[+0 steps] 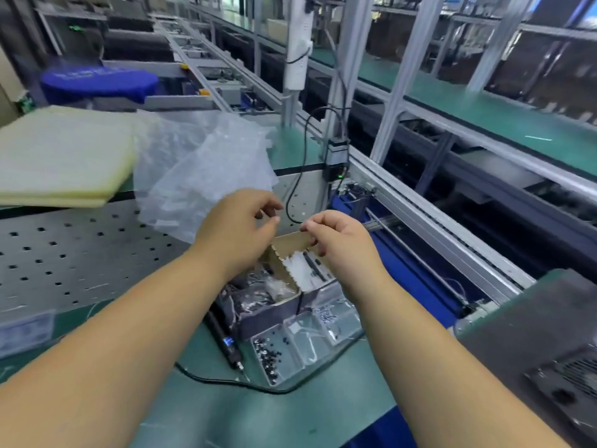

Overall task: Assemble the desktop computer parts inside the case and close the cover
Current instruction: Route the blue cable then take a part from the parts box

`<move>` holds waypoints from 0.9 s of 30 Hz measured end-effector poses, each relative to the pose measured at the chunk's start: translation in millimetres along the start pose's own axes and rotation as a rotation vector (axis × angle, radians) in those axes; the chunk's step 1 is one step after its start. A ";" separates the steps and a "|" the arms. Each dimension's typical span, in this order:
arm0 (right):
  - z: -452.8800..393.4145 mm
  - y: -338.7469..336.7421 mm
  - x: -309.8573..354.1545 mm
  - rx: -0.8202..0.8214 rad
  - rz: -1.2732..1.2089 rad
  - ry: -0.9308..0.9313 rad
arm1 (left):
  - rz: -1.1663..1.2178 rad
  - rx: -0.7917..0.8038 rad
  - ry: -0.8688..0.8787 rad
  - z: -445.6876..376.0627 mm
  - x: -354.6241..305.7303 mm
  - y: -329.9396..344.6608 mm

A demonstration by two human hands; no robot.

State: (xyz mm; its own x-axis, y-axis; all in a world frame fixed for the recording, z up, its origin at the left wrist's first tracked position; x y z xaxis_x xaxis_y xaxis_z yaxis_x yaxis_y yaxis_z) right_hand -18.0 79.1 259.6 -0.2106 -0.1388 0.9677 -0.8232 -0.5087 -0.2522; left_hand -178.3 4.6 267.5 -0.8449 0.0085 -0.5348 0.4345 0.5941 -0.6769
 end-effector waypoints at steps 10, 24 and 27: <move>-39.2 59.3 3.4 0.072 0.058 0.048 | -0.274 -0.105 -0.566 -53.1 124.9 -40.7; -69.6 36.4 -15.5 -0.008 0.007 0.087 | 0.079 -0.282 -0.266 -78.7 88.5 -18.5; -73.1 31.3 -11.3 -0.061 -0.071 0.083 | 0.221 -0.207 -0.109 -68.4 51.4 -9.3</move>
State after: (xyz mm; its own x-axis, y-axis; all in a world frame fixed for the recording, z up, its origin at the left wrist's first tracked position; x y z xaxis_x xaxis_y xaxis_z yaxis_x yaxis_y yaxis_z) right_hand -79.9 126.8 241.3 -0.1916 -0.0321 0.9810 -0.8674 -0.4621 -0.1845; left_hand -247.2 54.5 280.8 -0.6939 0.0759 -0.7160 0.5217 0.7384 -0.4273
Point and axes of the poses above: each hand's wrist, its own z-axis away from the middle knuckle, its own y-axis out of the palm, x = y × z, the point moved 5 cm from there along -z, towards the middle knuckle, and after that the axes turned 3 degrees about y, right-handed, at the moved point
